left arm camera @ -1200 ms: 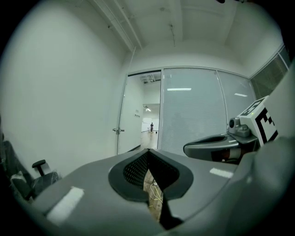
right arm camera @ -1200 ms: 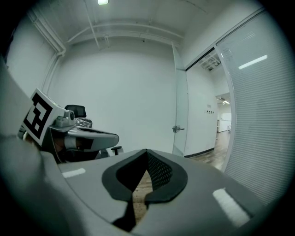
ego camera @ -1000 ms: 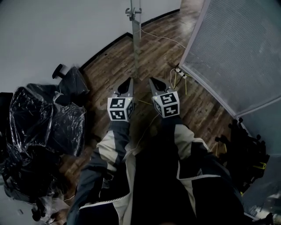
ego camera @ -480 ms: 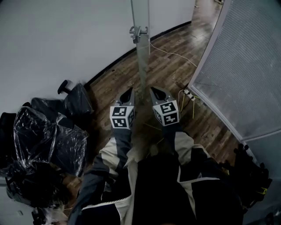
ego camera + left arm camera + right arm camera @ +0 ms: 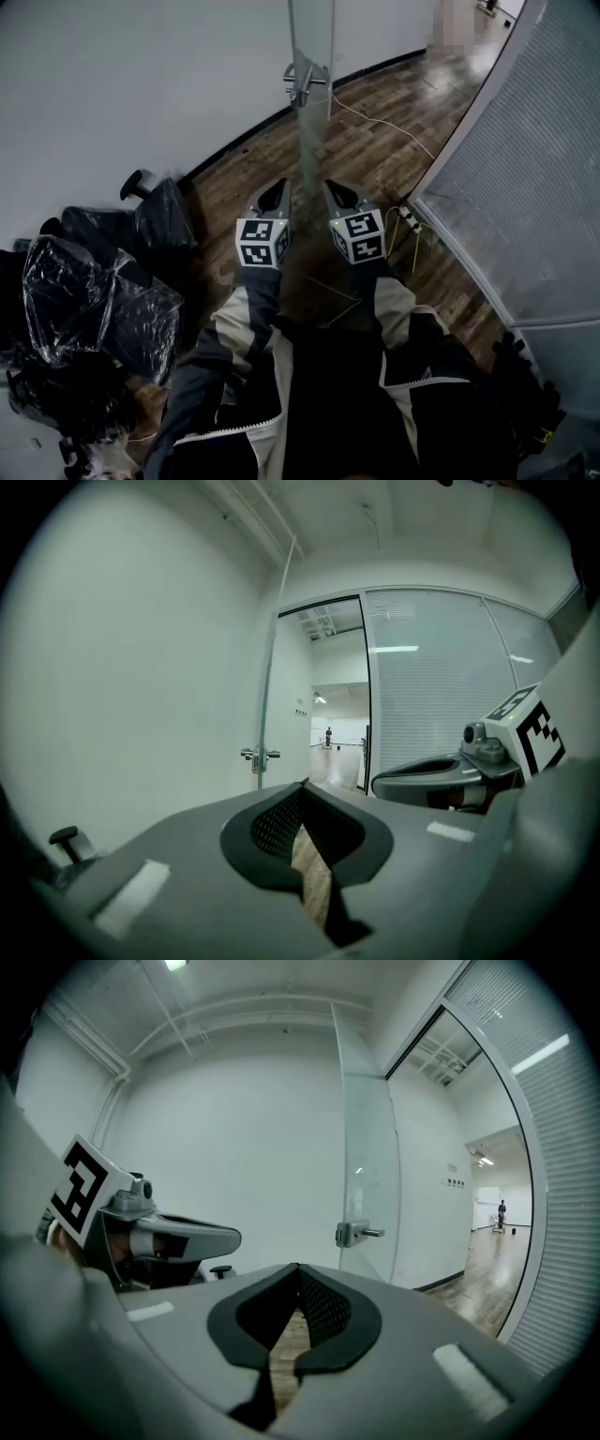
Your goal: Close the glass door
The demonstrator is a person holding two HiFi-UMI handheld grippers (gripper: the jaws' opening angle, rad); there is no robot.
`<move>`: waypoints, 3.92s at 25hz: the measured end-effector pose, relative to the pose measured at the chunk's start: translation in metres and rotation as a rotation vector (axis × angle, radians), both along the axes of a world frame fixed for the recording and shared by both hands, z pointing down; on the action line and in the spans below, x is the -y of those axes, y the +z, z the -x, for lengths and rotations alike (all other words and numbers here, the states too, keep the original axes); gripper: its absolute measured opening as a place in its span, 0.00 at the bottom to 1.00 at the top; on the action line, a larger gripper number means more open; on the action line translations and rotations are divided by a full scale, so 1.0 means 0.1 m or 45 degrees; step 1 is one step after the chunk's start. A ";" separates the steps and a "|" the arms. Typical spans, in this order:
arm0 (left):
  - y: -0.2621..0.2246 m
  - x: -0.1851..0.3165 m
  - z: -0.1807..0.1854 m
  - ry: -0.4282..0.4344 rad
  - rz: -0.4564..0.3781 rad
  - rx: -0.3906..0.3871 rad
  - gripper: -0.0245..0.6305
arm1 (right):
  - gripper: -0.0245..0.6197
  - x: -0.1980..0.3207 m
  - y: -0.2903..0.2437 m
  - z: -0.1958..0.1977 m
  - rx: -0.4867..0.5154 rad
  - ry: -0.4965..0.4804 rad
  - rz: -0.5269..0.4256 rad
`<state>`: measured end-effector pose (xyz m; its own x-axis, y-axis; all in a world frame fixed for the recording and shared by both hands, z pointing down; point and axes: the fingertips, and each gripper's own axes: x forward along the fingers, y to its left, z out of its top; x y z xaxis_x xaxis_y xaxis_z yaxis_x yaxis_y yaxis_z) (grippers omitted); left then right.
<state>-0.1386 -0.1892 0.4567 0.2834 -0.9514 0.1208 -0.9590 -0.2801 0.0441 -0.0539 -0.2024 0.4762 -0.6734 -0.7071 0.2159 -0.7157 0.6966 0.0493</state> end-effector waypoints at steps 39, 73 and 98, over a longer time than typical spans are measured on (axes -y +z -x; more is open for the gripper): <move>-0.10 2.43 0.76 0.647 -0.047 0.033 0.04 | 0.16 2.71 -0.43 1.05 -0.105 0.617 -0.104; -0.15 3.06 -1.21 0.816 -0.030 0.025 0.04 | 0.13 2.92 -0.45 -0.87 -0.097 0.696 -0.123; -0.31 3.99 -3.20 1.051 -0.062 0.015 0.04 | 0.15 3.85 -0.43 -3.33 -0.052 0.915 -0.090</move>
